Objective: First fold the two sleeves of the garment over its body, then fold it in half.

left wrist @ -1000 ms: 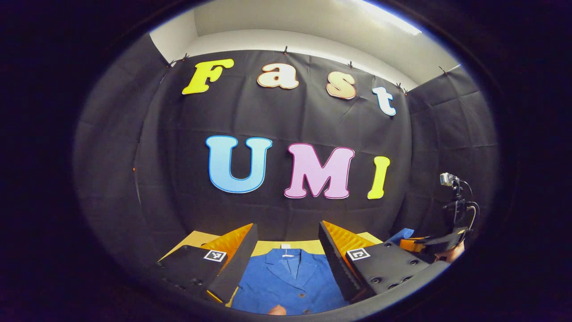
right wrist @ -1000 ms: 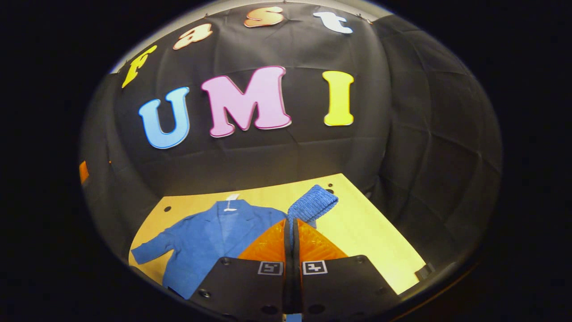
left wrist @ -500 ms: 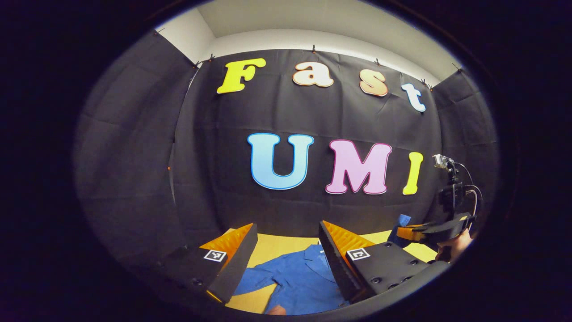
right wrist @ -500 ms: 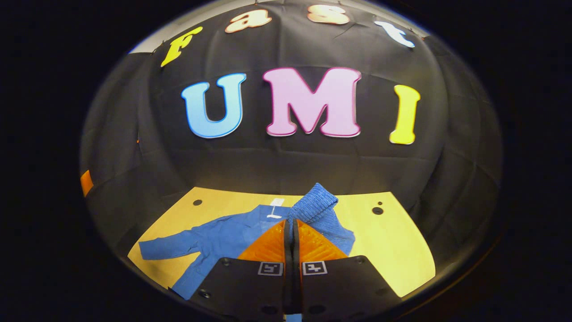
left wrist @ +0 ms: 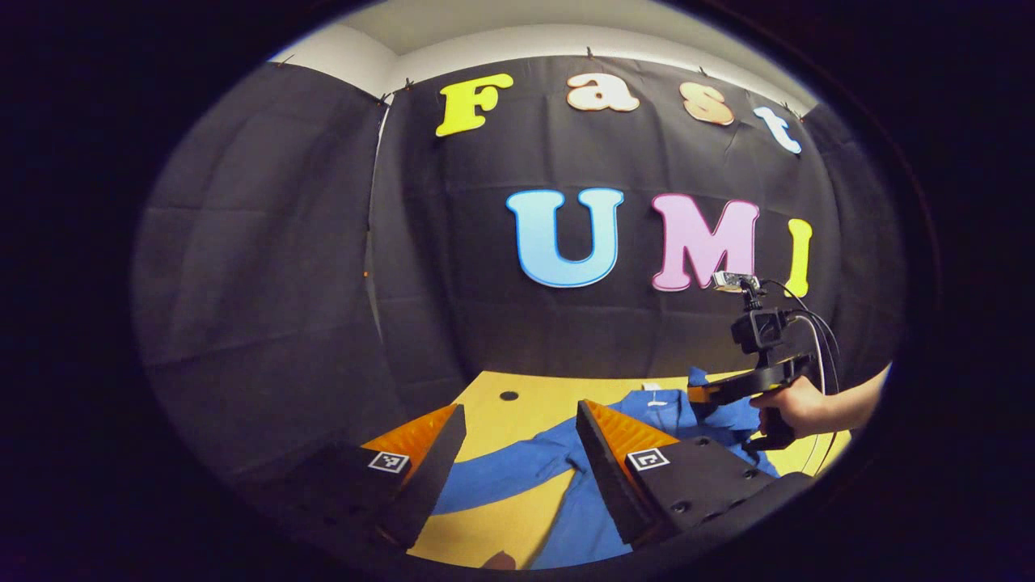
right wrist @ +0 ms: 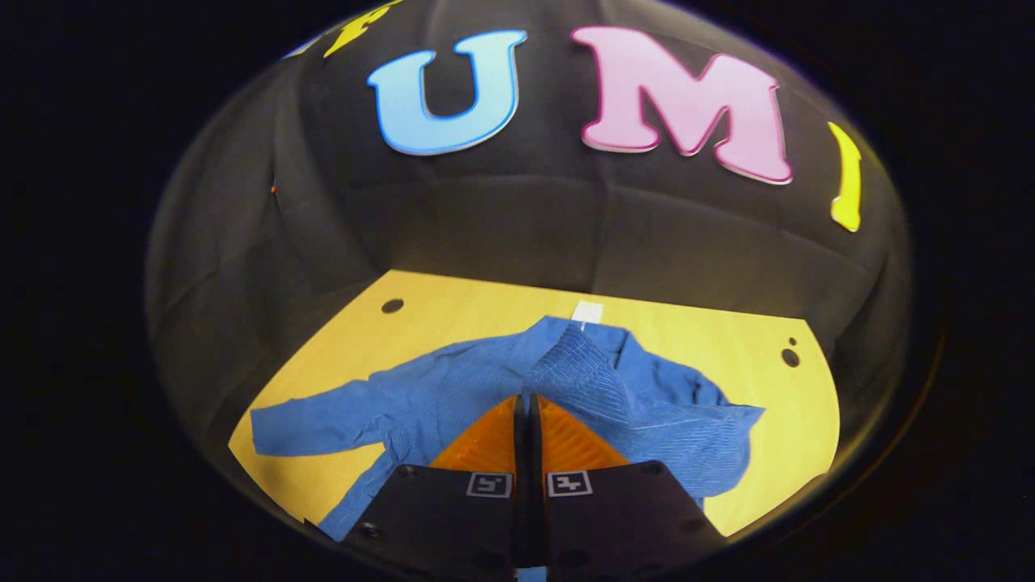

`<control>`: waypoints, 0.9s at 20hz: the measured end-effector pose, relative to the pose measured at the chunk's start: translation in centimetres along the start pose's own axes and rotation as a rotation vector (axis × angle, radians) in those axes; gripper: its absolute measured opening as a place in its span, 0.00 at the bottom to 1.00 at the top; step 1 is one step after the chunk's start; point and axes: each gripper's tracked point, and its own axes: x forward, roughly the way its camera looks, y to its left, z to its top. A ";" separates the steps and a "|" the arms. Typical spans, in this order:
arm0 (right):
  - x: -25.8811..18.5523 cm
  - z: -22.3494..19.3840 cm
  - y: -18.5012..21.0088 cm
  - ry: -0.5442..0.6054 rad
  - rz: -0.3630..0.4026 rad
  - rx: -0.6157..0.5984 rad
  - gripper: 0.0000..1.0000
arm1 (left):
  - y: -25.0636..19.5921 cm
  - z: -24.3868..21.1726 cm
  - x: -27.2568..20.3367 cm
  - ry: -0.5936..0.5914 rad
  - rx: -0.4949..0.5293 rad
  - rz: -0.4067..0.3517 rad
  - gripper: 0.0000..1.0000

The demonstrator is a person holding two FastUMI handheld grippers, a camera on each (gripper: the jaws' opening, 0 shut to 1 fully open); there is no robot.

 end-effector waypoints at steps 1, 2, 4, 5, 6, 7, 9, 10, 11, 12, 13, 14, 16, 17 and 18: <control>1.4 -1.1 1.1 0.031 0.021 -0.010 0.02 | 0.8 -0.5 -0.5 0.018 -0.006 0.022 0.80; 2.7 -2.2 2.4 0.067 0.042 -0.001 0.02 | 1.3 -1.0 -0.9 0.033 -0.017 0.037 0.80; 5.5 -4.2 4.3 0.121 0.074 0.002 0.02 | 2.6 -2.1 -1.3 0.062 -0.038 0.075 0.80; 6.6 -5.1 4.7 0.146 0.074 -0.015 0.02 | 3.1 -2.7 -1.3 0.085 -0.047 0.100 0.80; 7.6 -5.9 5.1 0.170 0.079 -0.035 0.02 | 3.6 -3.3 -1.7 0.109 -0.056 0.125 0.80; 8.0 -6.4 5.9 0.188 0.097 -0.043 0.02 | 3.9 -3.8 -2.1 0.121 -0.068 0.141 0.80; 9.1 -7.2 7.8 0.207 0.136 -0.026 0.03 | 4.2 -3.9 -2.6 0.107 -0.096 0.152 0.81; 9.4 -7.3 8.7 0.217 0.160 -0.010 0.04 | 4.3 -4.1 -2.6 0.111 -0.102 0.160 0.82; 9.5 -7.0 9.6 0.213 0.188 0.010 0.05 | 4.6 -4.8 -2.2 0.126 -0.103 0.174 0.81; 9.8 -6.6 10.9 0.204 0.225 0.041 0.07 | 4.8 -5.3 -2.0 0.146 -0.103 0.187 0.80; 10.0 -6.6 11.8 0.210 0.250 0.062 0.08 | 4.9 -5.6 -2.0 0.160 -0.107 0.197 0.80; 9.7 -6.7 12.7 0.219 0.283 0.087 0.15 | 4.8 -5.8 -2.0 0.168 -0.113 0.198 0.80; 9.9 -6.5 13.9 0.225 0.314 0.093 0.23 | 4.9 -5.6 -2.0 0.162 -0.122 0.198 0.81; 9.7 -6.3 14.3 0.222 0.334 0.085 0.23 | 5.0 -5.5 -1.7 0.160 -0.120 0.200 0.81; 9.5 -6.3 14.8 0.223 0.355 0.077 0.27 | 5.1 -5.5 -1.5 0.160 -0.116 0.203 0.81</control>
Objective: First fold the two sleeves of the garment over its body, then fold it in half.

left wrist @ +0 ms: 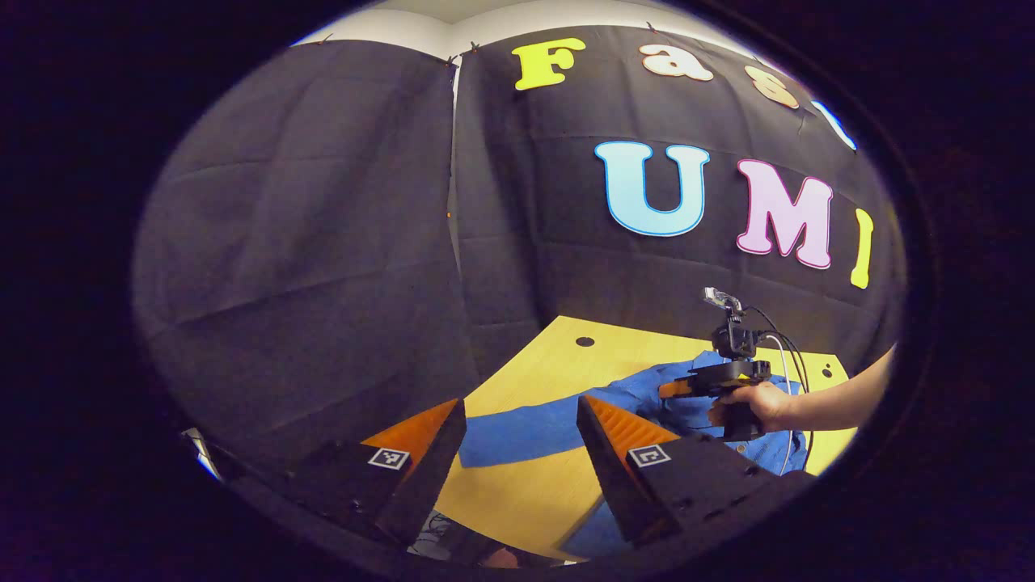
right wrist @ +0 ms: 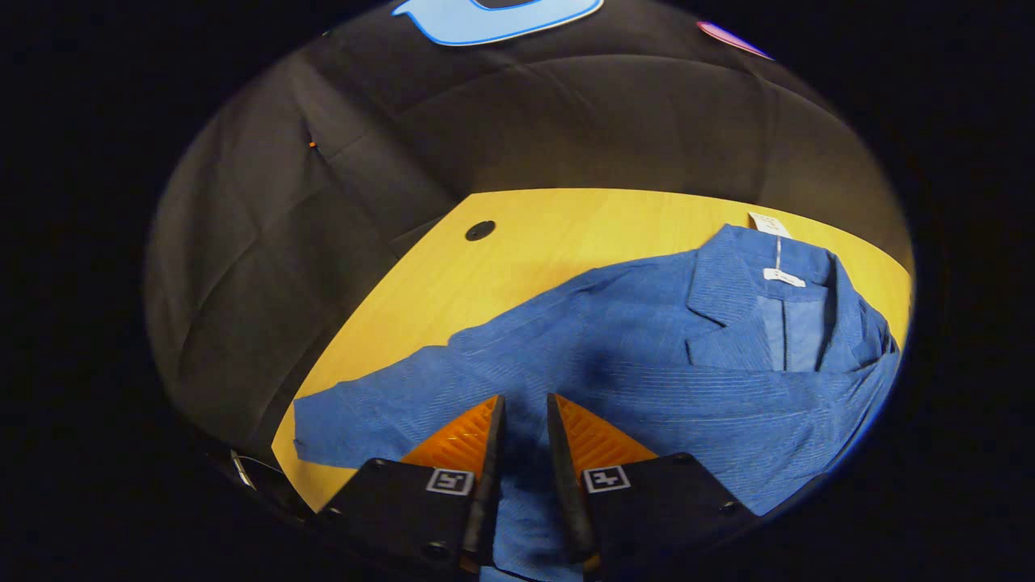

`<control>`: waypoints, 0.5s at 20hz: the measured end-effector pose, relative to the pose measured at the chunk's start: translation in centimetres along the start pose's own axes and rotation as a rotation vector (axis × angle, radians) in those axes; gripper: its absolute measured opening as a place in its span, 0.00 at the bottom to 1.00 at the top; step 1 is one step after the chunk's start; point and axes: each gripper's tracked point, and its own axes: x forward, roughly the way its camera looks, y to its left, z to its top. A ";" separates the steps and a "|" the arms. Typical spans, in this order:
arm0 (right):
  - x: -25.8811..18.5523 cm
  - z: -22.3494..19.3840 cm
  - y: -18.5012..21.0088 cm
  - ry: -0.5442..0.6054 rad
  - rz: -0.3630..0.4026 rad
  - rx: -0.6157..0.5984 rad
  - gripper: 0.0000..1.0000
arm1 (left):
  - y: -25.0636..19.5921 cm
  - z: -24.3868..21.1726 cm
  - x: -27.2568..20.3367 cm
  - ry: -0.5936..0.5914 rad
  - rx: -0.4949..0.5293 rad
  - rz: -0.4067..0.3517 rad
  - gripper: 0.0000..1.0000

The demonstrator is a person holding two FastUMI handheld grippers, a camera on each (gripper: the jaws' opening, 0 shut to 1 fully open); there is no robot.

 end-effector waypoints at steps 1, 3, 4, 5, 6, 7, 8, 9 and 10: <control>-0.6 0.1 0.9 -0.003 0.017 -0.007 0.44 | 0.1 -0.2 0.2 0.000 0.004 0.001 0.81; -2.6 1.0 1.3 -0.035 0.011 -0.034 0.36 | 0.2 -0.2 1.2 -0.007 0.003 -0.007 0.81; -3.7 1.9 1.0 -0.072 -0.004 -0.055 0.37 | 0.3 -0.4 1.8 -0.013 -0.001 -0.012 0.81; -5.2 3.0 0.8 -0.121 -0.020 -0.078 0.31 | 0.4 -0.7 2.6 -0.013 -0.004 -0.014 0.81; -7.0 4.1 0.7 -0.168 -0.027 -0.099 0.32 | 0.5 -1.0 3.5 -0.002 0.001 -0.010 0.81; -9.2 5.2 0.9 -0.215 -0.031 -0.126 0.38 | 0.7 -1.4 4.2 0.017 0.008 -0.008 0.81; -11.5 6.2 0.9 -0.261 -0.046 -0.161 0.38 | 0.9 -1.7 4.9 0.032 0.019 -0.008 0.81; -13.7 7.0 1.0 -0.312 -0.057 -0.193 0.38 | 1.0 -1.6 5.8 0.035 0.027 -0.005 0.82; -16.2 7.6 1.2 -0.359 -0.058 -0.216 0.31 | 1.5 -1.7 6.9 0.037 0.029 0.002 0.82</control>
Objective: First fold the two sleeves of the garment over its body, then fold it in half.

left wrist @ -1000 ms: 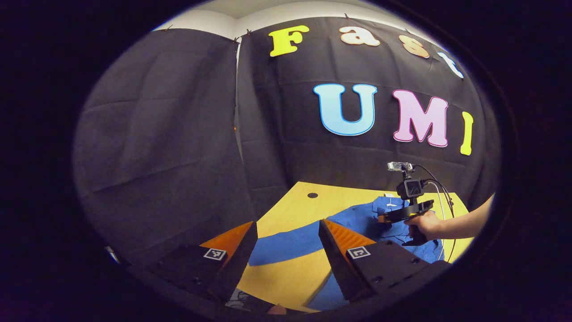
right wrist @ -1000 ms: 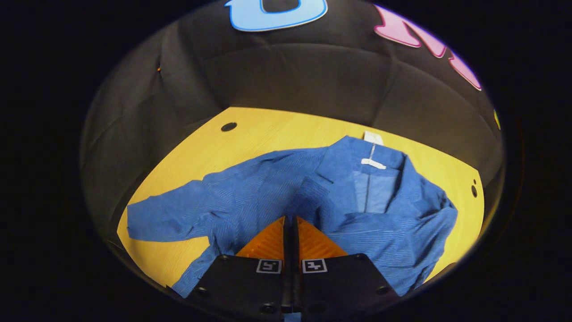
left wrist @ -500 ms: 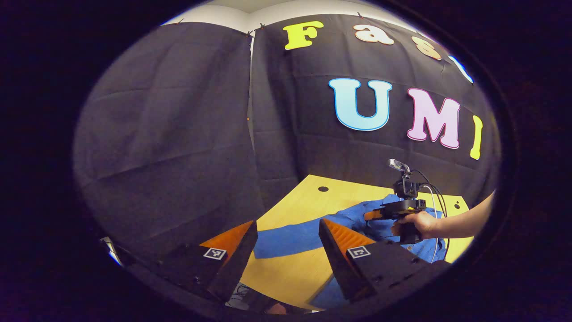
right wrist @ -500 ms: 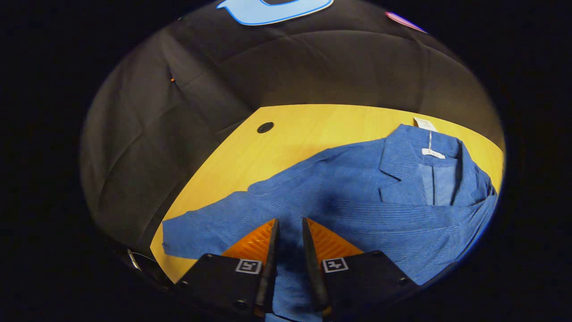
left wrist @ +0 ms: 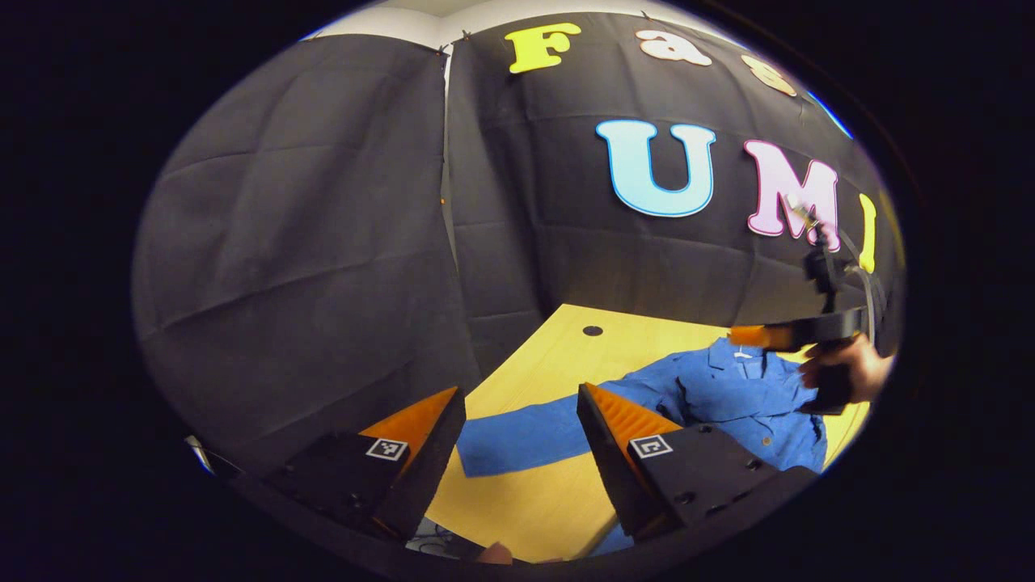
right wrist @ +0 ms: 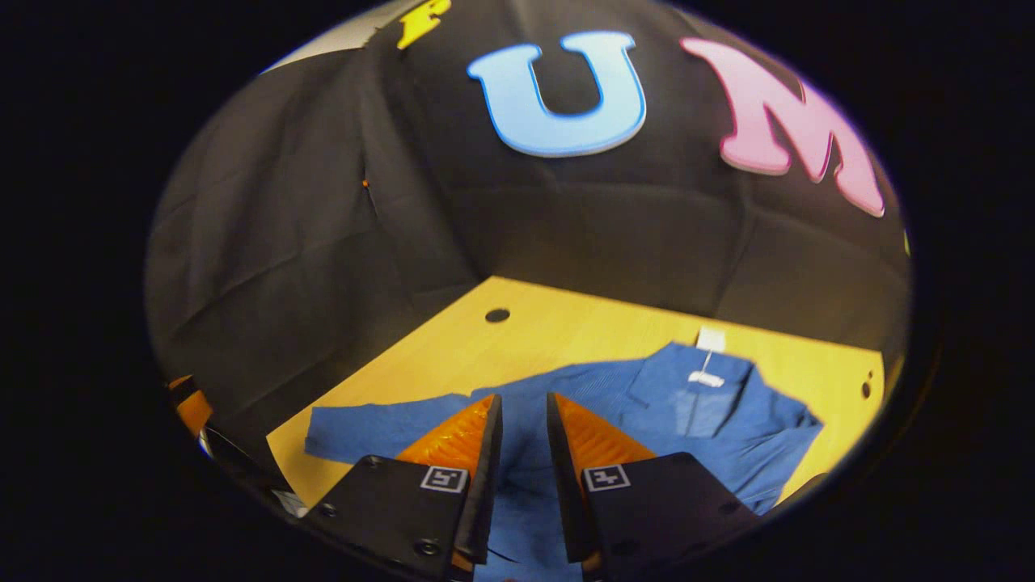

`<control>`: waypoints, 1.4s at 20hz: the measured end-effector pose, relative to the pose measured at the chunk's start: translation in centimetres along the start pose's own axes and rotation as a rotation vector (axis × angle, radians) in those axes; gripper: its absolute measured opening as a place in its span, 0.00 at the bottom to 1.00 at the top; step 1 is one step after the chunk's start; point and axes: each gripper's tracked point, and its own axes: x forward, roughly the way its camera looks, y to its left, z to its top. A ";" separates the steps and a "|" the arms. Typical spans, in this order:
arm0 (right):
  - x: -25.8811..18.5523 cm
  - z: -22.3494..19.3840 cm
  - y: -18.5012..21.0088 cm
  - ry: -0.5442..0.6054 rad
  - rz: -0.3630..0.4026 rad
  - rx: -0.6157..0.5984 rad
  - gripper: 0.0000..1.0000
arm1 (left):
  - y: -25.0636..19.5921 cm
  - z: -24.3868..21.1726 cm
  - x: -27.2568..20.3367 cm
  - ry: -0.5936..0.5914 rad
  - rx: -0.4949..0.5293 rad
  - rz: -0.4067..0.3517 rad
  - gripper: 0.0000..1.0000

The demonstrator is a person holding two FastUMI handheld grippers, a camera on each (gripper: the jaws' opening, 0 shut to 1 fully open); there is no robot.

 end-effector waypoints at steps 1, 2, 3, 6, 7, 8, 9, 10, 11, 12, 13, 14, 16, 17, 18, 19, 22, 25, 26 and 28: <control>-1.5 0.6 0.3 -0.019 0.015 -0.002 0.43 | 0.7 -0.1 1.2 0.006 -0.009 0.018 0.82; -2.8 0.6 0.9 -0.018 0.038 0.009 0.38 | 1.1 -0.1 2.6 0.021 -0.025 0.017 0.82; -4.2 0.3 1.2 -0.007 0.044 0.023 0.65 | 1.1 -0.9 3.5 0.053 -0.042 0.006 0.82; -7.0 2.4 0.7 -0.059 0.011 0.053 0.95 | 2.3 -2.3 7.0 0.107 -0.070 0.028 0.83; -8.3 3.2 0.3 -0.085 -0.009 0.061 0.95 | 2.7 -3.3 8.2 0.128 -0.069 0.036 0.83; -9.3 4.0 0.1 -0.109 -0.023 0.067 0.95 | 2.9 -4.0 8.8 0.144 -0.064 0.040 0.83; -10.4 4.6 -0.1 -0.130 -0.038 0.068 0.95 | 3.1 -4.9 9.6 0.160 -0.051 0.043 0.83; -11.4 4.9 -0.4 -0.144 -0.050 0.067 0.95 | 3.2 -5.6 10.4 0.176 -0.031 0.046 0.83; -12.4 5.0 -0.9 -0.154 -0.066 0.068 0.95 | 3.4 -6.6 11.1 0.196 -0.009 0.054 0.83; -13.3 5.2 -1.3 -0.162 -0.080 0.063 0.95 | 3.6 -7.5 11.9 0.218 0.003 0.060 0.83; -14.0 5.4 -1.9 -0.169 -0.097 0.057 0.95 | 3.8 -8.5 12.4 0.244 0.007 0.066 0.83; -14.6 5.6 -2.4 -0.174 -0.111 0.050 0.95 | 4.3 -9.2 12.9 0.271 0.003 0.092 0.83; -15.6 5.4 -3.4 -0.175 -0.139 0.052 0.95 | 4.3 -10.5 13.8 0.322 -0.024 0.099 0.84; -15.9 5.6 -3.6 -0.175 -0.144 0.062 0.95 | 4.8 -11.1 14.2 0.346 -0.035 0.103 0.83; -16.2 5.6 -3.7 -0.175 -0.146 0.072 0.95 | 5.0 -11.4 14.6 0.361 -0.043 0.101 0.82; -16.3 5.6 -3.8 -0.172 -0.149 0.084 0.95 | 5.0 -11.8 15.0 0.376 -0.046 0.102 0.84; -16.8 5.9 -4.0 -0.177 -0.149 0.103 0.95 | 5.1 -13.1 16.3 0.404 -0.048 0.116 0.83; -17.3 5.4 -4.5 -0.162 -0.164 0.108 0.95 | 4.8 -14.6 17.3 0.439 -0.065 0.115 0.83; -17.4 5.4 -4.5 -0.161 -0.166 0.112 0.95 | 5.0 -15.1 17.6 0.454 -0.073 0.117 0.85; -17.6 5.1 -4.8 -0.158 -0.171 0.119 0.95 | 5.3 -15.4 17.8 0.458 -0.095 0.120 0.84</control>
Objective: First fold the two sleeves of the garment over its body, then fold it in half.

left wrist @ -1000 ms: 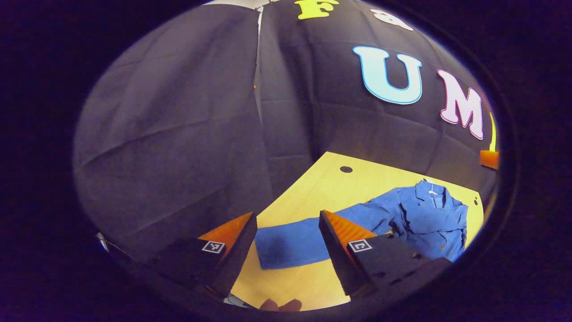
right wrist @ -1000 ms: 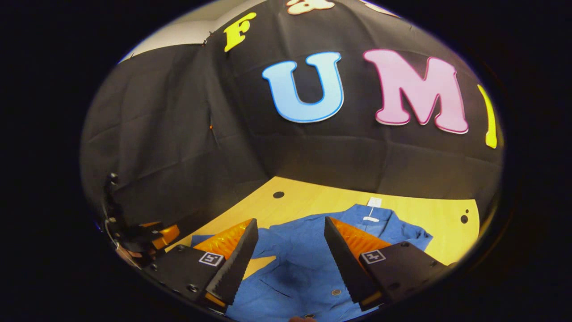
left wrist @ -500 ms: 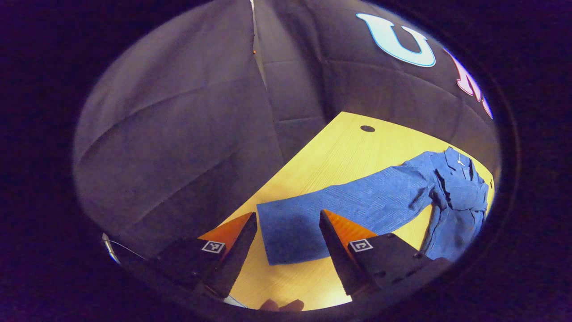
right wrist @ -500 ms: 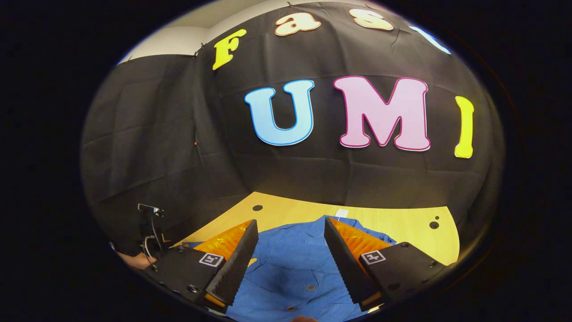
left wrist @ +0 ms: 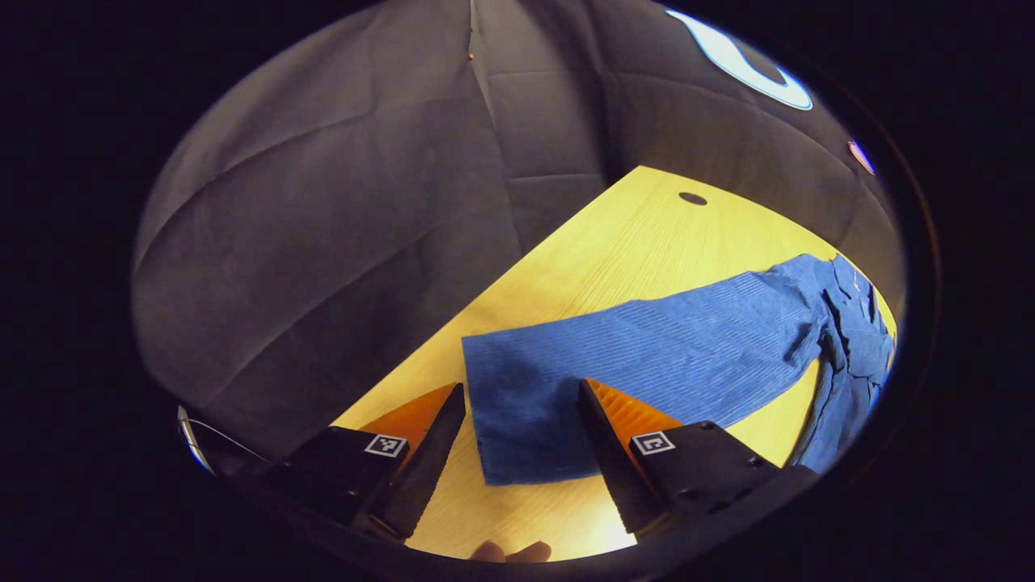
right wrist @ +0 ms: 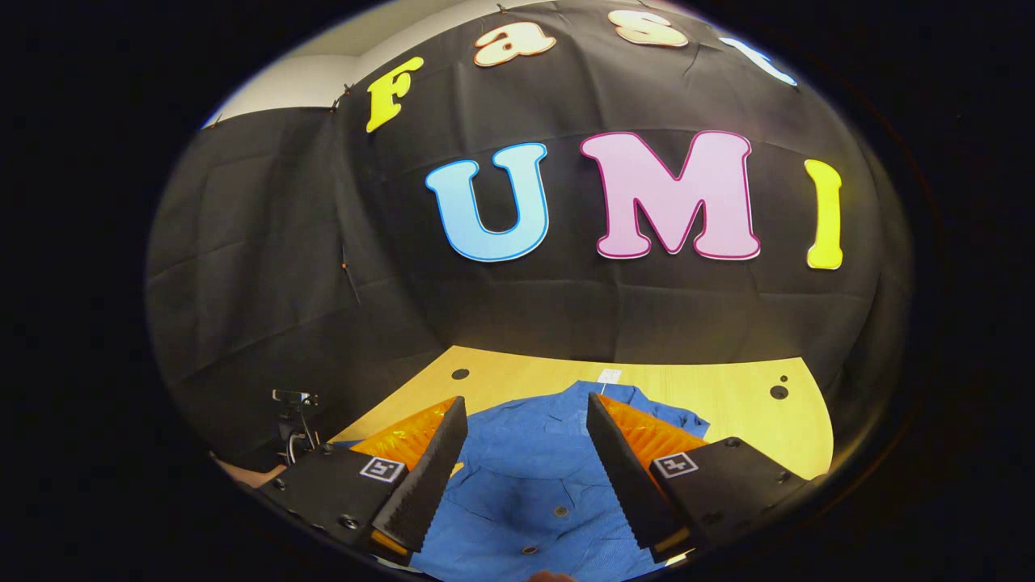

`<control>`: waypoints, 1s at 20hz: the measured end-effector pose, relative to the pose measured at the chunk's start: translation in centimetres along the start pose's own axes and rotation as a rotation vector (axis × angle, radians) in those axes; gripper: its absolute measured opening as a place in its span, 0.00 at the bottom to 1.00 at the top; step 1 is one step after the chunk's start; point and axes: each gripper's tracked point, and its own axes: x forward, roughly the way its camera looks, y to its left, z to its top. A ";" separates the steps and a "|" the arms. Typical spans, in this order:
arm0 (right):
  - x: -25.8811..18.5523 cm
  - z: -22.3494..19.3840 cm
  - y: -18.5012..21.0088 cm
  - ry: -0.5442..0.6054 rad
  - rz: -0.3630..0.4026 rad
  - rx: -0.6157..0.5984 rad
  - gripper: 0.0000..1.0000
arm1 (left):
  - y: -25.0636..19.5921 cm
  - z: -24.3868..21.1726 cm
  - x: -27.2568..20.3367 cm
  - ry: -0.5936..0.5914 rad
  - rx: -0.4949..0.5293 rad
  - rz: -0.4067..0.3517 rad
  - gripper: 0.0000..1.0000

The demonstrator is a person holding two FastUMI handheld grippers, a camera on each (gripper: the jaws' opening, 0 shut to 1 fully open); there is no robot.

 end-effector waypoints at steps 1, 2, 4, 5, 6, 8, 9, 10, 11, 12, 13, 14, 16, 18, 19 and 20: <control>0.0 -0.1 -0.2 0.000 -0.003 0.009 0.95 | 0.2 -0.2 0.4 0.001 -0.004 0.005 0.83; 0.1 -0.2 -0.5 0.004 -0.009 0.021 0.95 | 0.1 -0.3 -0.1 -0.001 -0.016 0.005 0.84; -0.3 -0.8 -1.0 0.014 -0.013 0.065 0.96 | 0.2 -0.2 0.1 -0.001 -0.033 0.007 0.84; -0.3 -0.9 -0.8 0.015 -0.012 0.089 0.96 | 0.2 -0.3 0.1 0.003 -0.038 0.004 0.85; -0.4 -0.9 -0.8 0.013 -0.010 0.104 0.96 | 0.1 -0.2 0.2 -0.001 -0.044 -0.006 0.83; -0.6 -0.8 -1.2 0.010 -0.022 0.102 0.95 | 0.0 -0.2 0.0 0.000 -0.054 -0.027 0.83; -0.8 -0.9 -1.5 0.008 -0.028 0.098 0.95 | -0.1 -0.3 0.0 0.002 -0.040 -0.037 0.83; -0.9 -0.9 -1.7 0.009 -0.031 0.099 0.95 | -0.3 -0.3 0.2 0.000 -0.024 -0.047 0.80; -1.1 -1.0 -1.9 0.012 -0.037 0.104 0.95 | -0.5 -0.2 0.1 -0.007 -0.011 -0.058 0.73; -1.3 -1.1 -2.1 0.011 -0.044 0.111 0.95 | -0.6 -0.1 0.2 -0.014 0.001 -0.071 0.67; -1.5 -1.0 -2.4 0.009 -0.052 0.118 0.95 | -1.0 0.0 0.3 -0.026 0.012 -0.078 0.61; -1.8 -1.0 -2.6 0.007 -0.060 0.124 0.95 | -1.2 0.1 0.6 -0.043 0.023 -0.086 0.55; -2.3 -1.1 -3.3 0.009 -0.087 0.125 0.95 | -1.4 0.2 0.5 -0.059 0.039 -0.077 0.41; -3.1 -1.5 -3.9 0.018 -0.109 0.122 0.95 | -1.9 0.5 0.3 -0.064 0.060 -0.095 0.29; -3.5 -1.7 -4.2 0.026 -0.119 0.120 0.95 | -2.1 0.6 0.5 -0.061 0.073 -0.092 0.17; -3.9 -1.8 -4.5 0.033 -0.128 0.121 0.95 | -2.2 0.7 0.4 -0.052 0.089 -0.090 0.04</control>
